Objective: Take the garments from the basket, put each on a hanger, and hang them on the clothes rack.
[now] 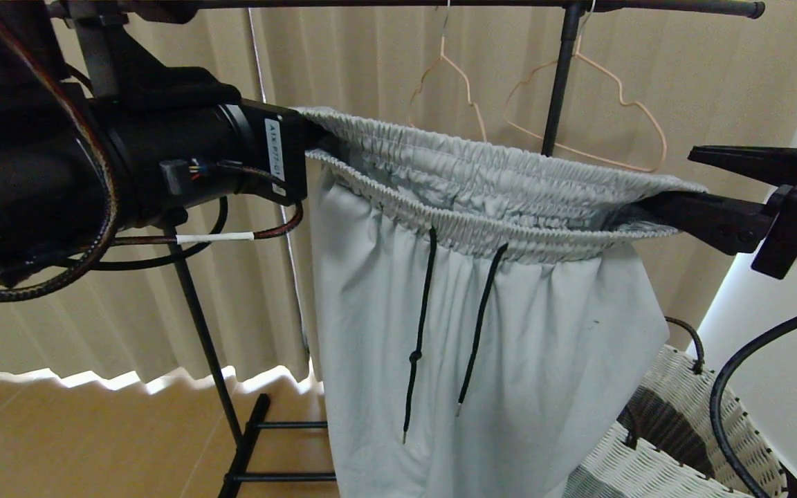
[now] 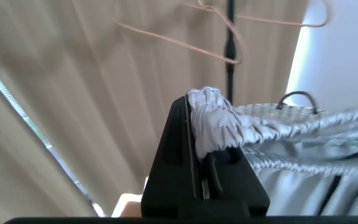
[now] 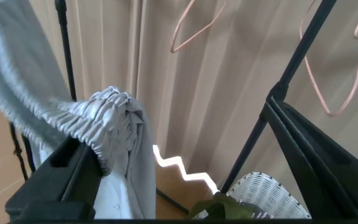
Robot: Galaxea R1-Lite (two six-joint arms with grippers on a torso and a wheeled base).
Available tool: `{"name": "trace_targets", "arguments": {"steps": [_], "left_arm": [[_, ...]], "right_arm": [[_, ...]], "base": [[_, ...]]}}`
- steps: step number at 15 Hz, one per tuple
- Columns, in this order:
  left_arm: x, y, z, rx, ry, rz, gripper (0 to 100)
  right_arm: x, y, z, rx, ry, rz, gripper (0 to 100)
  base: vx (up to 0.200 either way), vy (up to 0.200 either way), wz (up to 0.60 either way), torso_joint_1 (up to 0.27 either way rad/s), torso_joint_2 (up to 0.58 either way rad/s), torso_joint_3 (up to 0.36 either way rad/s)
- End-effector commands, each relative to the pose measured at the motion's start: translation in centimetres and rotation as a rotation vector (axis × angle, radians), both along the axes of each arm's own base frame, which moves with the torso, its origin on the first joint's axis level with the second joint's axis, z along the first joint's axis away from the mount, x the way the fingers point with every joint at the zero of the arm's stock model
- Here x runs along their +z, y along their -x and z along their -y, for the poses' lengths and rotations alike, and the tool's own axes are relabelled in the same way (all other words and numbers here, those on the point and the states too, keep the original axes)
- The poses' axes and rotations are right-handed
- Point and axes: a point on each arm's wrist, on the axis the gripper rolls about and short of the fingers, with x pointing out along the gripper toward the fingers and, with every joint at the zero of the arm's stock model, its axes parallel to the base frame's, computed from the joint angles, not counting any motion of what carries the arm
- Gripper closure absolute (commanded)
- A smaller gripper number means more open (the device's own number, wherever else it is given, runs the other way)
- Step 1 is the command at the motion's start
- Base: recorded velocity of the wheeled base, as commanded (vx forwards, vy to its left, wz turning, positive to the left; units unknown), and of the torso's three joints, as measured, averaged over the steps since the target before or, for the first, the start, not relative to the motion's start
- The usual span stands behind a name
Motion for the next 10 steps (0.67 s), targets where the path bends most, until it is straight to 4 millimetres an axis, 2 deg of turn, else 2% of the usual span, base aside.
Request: {"name": "trace_targets", "arguments": {"steps": [1, 7, 10], "left_arm": [[-0.3, -0.8, -0.8, 0.047, -0.012, -0.006, 100], [-1.2, -1.7, -2.7, 0.125, -0.032, -0.025, 100], [-1.6, -1.8, -2.7, 0.128, -0.037, -0.036, 100]], "right_arm": [[0.1, 0.2, 0.1, 0.004, -0.004, 0.009, 0], [-0.4, 1.1, -0.4, 0.045, -0.003, 0.002, 0], [-0.2, 1.4, -0.4, 0.06, -0.007, 0.008, 0]], "base": [[0.0, 0.0, 0.0, 0.0, 0.0, 0.0], [0.0, 0.0, 0.0, 0.0, 0.0, 0.0], [0.0, 0.0, 0.0, 0.0, 0.0, 0.0]]}}
